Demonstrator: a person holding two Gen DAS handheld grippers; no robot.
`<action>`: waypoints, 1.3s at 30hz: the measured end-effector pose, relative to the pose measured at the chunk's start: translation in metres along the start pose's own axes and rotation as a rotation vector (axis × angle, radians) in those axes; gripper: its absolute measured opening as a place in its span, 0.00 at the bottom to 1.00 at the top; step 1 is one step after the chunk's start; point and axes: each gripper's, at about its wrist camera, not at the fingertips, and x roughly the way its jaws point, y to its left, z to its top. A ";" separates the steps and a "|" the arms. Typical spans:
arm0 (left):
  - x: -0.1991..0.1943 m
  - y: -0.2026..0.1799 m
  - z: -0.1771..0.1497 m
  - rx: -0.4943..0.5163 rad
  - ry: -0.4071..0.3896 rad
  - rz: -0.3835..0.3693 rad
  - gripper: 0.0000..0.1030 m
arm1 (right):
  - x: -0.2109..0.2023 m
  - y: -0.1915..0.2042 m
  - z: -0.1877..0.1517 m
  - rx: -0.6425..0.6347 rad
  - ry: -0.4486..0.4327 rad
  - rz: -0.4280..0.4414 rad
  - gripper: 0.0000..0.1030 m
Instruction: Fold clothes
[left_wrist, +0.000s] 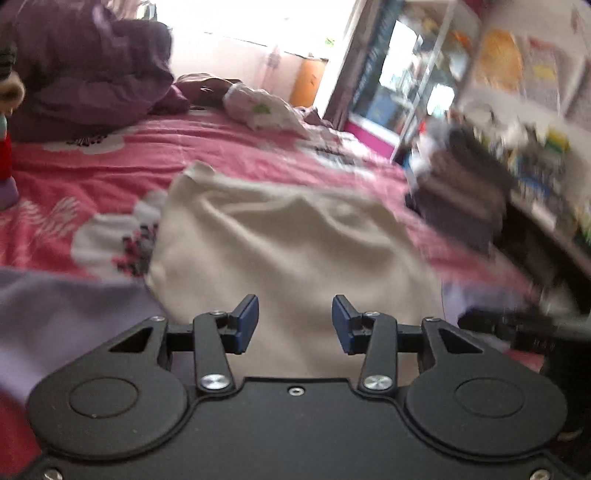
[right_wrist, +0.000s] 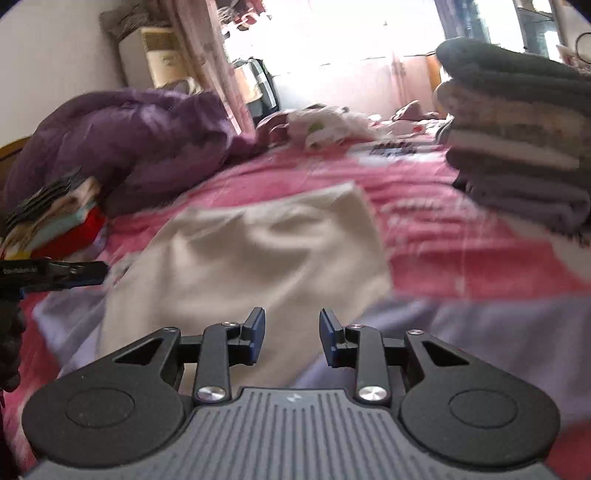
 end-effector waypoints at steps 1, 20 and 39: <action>-0.006 -0.009 -0.009 0.022 0.004 0.014 0.40 | -0.006 0.008 -0.008 -0.019 0.003 0.008 0.32; -0.019 -0.116 -0.098 0.325 0.054 0.038 0.44 | -0.118 -0.117 -0.076 0.814 -0.244 -0.169 0.52; 0.007 -0.095 -0.108 0.235 0.103 0.066 0.47 | -0.080 -0.221 -0.007 0.752 -0.321 -0.237 0.07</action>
